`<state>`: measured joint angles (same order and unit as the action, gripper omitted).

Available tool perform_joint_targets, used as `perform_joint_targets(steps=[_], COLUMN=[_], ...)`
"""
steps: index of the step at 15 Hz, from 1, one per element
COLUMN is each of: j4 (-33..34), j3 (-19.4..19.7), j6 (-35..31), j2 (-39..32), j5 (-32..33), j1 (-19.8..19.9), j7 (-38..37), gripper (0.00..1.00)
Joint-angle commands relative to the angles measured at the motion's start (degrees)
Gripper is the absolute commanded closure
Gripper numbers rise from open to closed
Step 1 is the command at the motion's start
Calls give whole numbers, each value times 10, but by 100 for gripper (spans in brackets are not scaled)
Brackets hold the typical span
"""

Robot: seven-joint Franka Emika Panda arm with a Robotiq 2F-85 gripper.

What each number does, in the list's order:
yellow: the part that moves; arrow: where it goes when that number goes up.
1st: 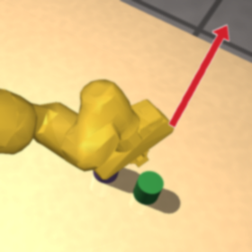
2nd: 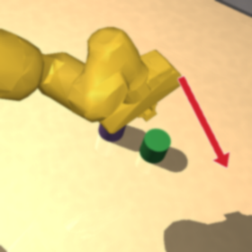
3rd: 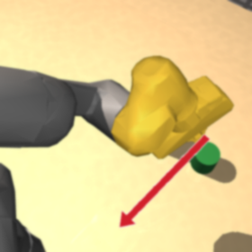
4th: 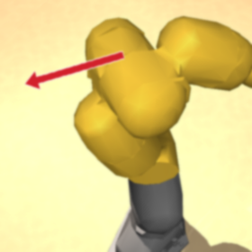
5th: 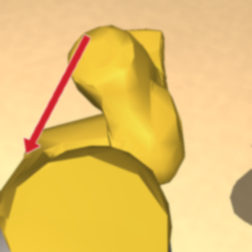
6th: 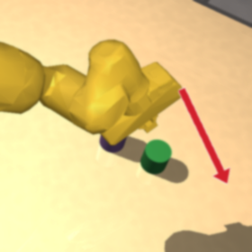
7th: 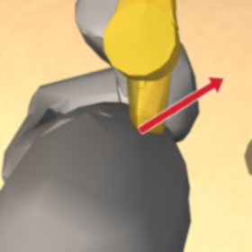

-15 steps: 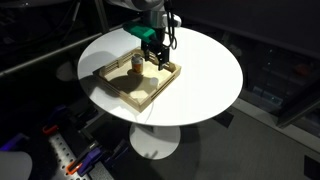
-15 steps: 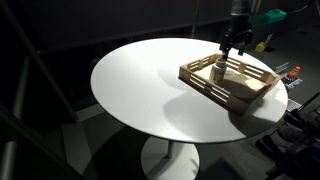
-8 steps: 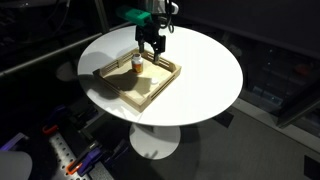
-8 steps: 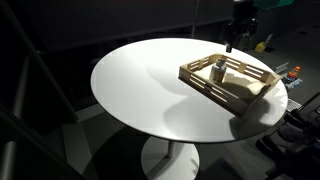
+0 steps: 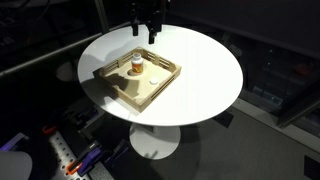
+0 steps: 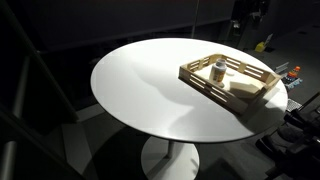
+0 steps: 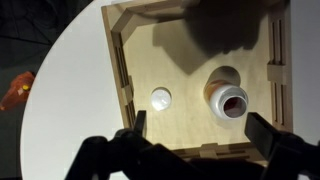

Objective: Take the lid off the white bottle

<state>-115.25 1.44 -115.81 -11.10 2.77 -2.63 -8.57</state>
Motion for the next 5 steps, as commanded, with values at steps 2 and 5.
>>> perform_joint_targets(steps=[2, 5], j4=[1, 1], j3=[-7, -9], j6=[11, 14], j2=[12, 18], j5=[1, 1], j1=[4, 4], j7=[0, 1], gripper=[0, 0])
